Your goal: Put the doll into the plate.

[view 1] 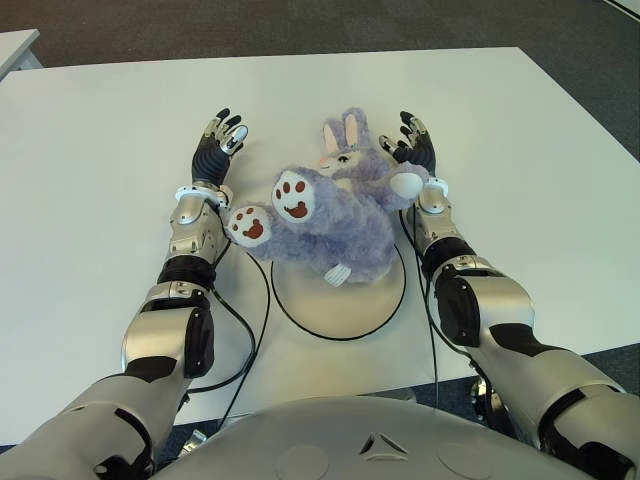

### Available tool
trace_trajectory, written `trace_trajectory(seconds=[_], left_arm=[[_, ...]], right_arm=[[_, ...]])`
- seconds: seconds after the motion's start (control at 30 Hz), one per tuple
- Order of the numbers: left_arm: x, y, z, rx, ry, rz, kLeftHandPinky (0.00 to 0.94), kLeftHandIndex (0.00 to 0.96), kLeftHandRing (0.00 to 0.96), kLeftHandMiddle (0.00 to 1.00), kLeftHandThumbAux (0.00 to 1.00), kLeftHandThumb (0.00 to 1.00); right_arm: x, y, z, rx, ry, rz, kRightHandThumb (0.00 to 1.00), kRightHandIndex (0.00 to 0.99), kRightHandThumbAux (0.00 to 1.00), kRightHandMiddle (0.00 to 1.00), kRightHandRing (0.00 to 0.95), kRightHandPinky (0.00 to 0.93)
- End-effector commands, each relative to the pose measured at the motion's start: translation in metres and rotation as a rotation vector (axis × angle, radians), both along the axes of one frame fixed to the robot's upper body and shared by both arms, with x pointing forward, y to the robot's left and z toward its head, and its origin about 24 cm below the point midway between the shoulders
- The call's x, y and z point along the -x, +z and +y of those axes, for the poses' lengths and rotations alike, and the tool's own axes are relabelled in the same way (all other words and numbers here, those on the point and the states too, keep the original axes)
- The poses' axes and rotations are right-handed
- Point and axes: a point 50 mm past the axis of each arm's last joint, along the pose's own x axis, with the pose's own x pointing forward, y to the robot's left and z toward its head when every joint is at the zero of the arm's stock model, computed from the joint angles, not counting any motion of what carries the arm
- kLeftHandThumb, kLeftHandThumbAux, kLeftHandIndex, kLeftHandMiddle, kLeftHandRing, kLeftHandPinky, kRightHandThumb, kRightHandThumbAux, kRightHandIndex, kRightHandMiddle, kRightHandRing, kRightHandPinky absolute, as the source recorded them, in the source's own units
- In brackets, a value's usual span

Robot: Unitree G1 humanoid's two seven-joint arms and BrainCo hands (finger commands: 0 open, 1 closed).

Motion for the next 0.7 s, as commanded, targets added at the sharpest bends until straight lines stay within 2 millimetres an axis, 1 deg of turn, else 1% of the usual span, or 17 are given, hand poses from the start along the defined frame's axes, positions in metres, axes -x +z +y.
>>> trace_trajectory(seconds=[0.03, 0.2, 0.3, 0.37, 0.47, 0.7], left_arm=[[0.0108, -0.0216, 0.0016, 0.021, 0.002, 0.081, 0.033, 0.095, 0.085, 0.136, 0.606, 0.0], [0.011, -0.0221, 0.0039, 0.023, 0.011, 0.083, 0.02, 0.097, 0.081, 0.135, 0.608, 0.0], [0.0111, -0.0225, 0.0046, 0.025, 0.015, 0.085, 0.027, 0.096, 0.08, 0.134, 0.608, 0.0], [0.0112, -0.0233, 0.0054, 0.029, 0.02, 0.089, 0.056, 0.1, 0.085, 0.136, 0.609, 0.0], [0.0111, -0.0243, 0.0066, 0.038, 0.026, 0.094, 0.074, 0.101, 0.09, 0.138, 0.61, 0.0], [0.0108, -0.0251, 0.0078, 0.055, 0.034, 0.098, 0.072, 0.108, 0.095, 0.14, 0.609, 0.0]], right_arm=[[0.0285, -0.0525, -0.0007, -0.036, -0.03, 0.2, 0.414, 0.127, 0.859, 0.072, 0.043, 0.083], [0.0285, -0.0521, -0.0004, -0.04, -0.035, 0.194, 0.418, 0.133, 0.872, 0.076, 0.047, 0.086], [0.0285, -0.0519, -0.0003, -0.042, -0.037, 0.192, 0.423, 0.134, 0.875, 0.078, 0.048, 0.087], [0.0285, -0.0517, -0.0003, -0.044, -0.039, 0.19, 0.427, 0.133, 0.878, 0.077, 0.047, 0.086], [0.0284, -0.0514, -0.0003, -0.048, -0.041, 0.186, 0.429, 0.132, 0.876, 0.075, 0.044, 0.081], [0.0283, -0.051, -0.0003, -0.056, -0.043, 0.181, 0.436, 0.136, 0.881, 0.075, 0.039, 0.07]])
